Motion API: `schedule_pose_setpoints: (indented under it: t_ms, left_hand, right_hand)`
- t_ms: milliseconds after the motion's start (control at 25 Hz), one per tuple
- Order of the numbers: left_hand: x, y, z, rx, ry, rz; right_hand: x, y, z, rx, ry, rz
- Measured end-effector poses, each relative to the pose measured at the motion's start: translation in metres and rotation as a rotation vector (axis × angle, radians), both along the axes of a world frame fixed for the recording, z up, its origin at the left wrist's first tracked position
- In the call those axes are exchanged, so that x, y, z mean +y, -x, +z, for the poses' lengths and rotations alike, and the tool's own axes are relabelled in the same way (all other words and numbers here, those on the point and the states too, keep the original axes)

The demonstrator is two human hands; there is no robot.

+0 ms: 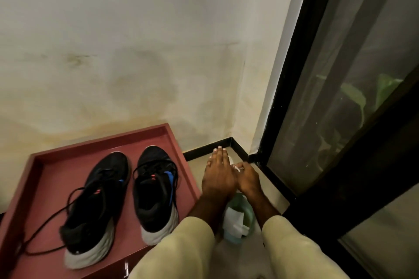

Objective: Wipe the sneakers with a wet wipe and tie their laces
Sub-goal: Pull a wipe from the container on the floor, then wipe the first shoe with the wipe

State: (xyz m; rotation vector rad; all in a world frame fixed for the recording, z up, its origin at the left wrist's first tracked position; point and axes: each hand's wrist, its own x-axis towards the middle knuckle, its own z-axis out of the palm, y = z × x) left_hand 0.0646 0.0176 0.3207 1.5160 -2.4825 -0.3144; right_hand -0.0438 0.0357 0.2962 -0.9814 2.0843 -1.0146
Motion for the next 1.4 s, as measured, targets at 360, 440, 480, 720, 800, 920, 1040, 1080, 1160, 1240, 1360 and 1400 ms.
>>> schedule_pose_setpoints:
  t_ms: [360, 440, 480, 720, 800, 920, 1040, 1080, 1160, 1240, 1360, 1400]
  left_hand:
    - [-0.007, -0.14, 0.067, 0.042, 0.154, 0.145]
    - [-0.011, -0.174, 0.072, 0.039, 0.184, 0.173]
    - [-0.012, -0.187, 0.075, 0.028, 0.167, 0.19]
    - [-0.008, -0.225, 0.086, -0.136, -0.246, 0.14]
    - [-0.005, -0.225, 0.076, -0.203, -0.301, 0.13]
    - [-0.001, -0.222, 0.06, -0.211, -0.297, 0.164]
    - [-0.004, -0.216, 0.055, -0.182, -0.26, 0.204]
    - [-0.004, -0.213, 0.055, -0.18, -0.244, 0.217]
    - [-0.005, -0.202, 0.052, -0.185, -0.215, 0.222]
    - [-0.006, -0.199, 0.052, -0.22, -0.169, 0.212]
    - [-0.008, -0.201, 0.049, -0.241, -0.136, 0.196]
    - [-0.008, -0.202, 0.049, -0.225, -0.127, 0.191]
  right_hand:
    - [-0.012, -0.108, 0.087, 0.038, 0.208, 0.262]
    - [-0.01, -0.127, 0.09, -0.006, 0.227, 0.275]
    - [-0.008, -0.135, 0.09, -0.034, 0.238, 0.262]
    - [-0.006, -0.155, 0.071, -0.438, 0.279, 0.169]
    - [-0.013, -0.163, 0.064, -0.509, 0.282, 0.154]
    - [-0.016, -0.173, 0.068, -0.527, 0.349, 0.149]
    - [-0.021, -0.177, 0.083, -0.659, 0.392, 0.13]
    - [-0.02, -0.18, 0.092, -0.682, 0.405, 0.15]
    - [-0.021, -0.185, 0.104, -0.729, 0.426, 0.192]
    - [-0.021, -0.189, 0.104, -0.772, 0.434, 0.257]
    - [-0.018, -0.187, 0.098, -0.758, 0.408, 0.312]
    - [-0.018, -0.183, 0.097, -0.745, 0.411, 0.313]
